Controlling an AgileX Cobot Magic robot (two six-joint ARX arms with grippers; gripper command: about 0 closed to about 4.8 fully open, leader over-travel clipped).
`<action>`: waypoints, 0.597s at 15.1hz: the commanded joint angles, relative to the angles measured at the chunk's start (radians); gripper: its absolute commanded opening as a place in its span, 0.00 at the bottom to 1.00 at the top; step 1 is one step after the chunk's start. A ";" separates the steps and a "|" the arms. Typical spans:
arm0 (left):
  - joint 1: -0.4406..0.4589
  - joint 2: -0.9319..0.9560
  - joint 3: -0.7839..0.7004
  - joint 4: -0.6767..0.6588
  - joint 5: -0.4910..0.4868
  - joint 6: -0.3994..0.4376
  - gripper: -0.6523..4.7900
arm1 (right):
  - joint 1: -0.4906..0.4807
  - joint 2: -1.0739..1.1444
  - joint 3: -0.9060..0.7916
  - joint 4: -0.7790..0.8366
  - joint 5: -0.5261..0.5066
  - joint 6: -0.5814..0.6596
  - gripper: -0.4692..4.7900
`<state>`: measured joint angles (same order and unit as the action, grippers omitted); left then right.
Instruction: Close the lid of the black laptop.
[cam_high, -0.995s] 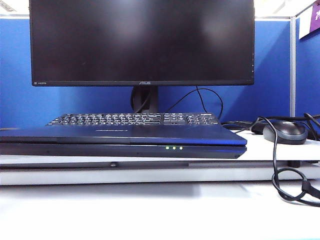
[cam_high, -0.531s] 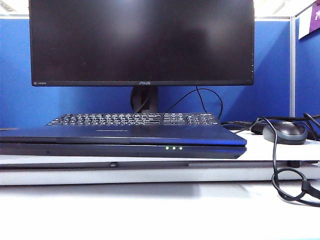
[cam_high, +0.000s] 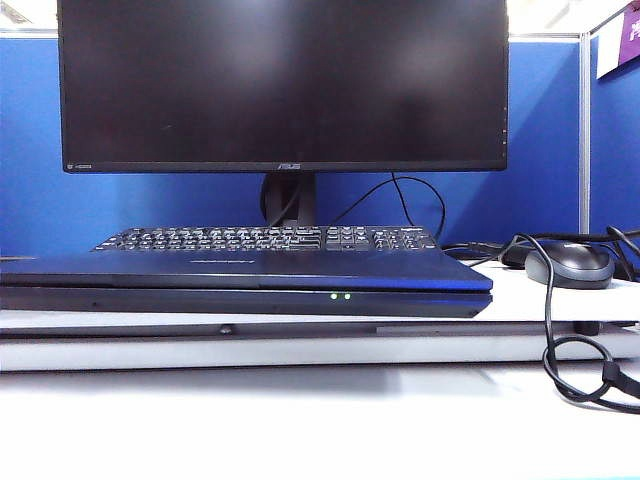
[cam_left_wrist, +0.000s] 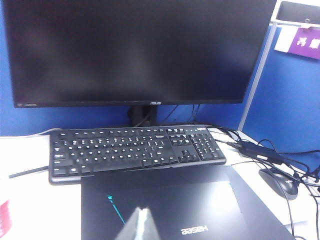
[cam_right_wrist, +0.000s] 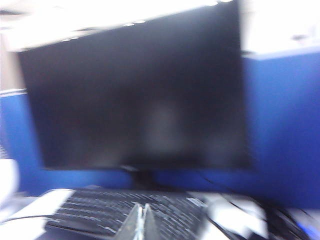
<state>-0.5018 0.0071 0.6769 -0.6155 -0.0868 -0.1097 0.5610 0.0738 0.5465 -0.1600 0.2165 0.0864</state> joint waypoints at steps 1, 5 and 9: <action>0.001 -0.003 -0.040 0.054 0.013 -0.004 0.11 | -0.005 -0.063 -0.002 -0.203 0.033 0.037 0.09; 0.000 -0.003 -0.100 0.098 0.072 -0.016 0.11 | -0.004 -0.071 -0.037 -0.205 -0.029 0.052 0.09; 0.000 -0.003 -0.181 0.154 0.074 -0.152 0.11 | -0.003 -0.071 -0.185 -0.105 -0.132 0.148 0.09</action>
<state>-0.5018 0.0067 0.5087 -0.4896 -0.0181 -0.2234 0.5564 0.0040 0.3828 -0.3321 0.1295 0.1993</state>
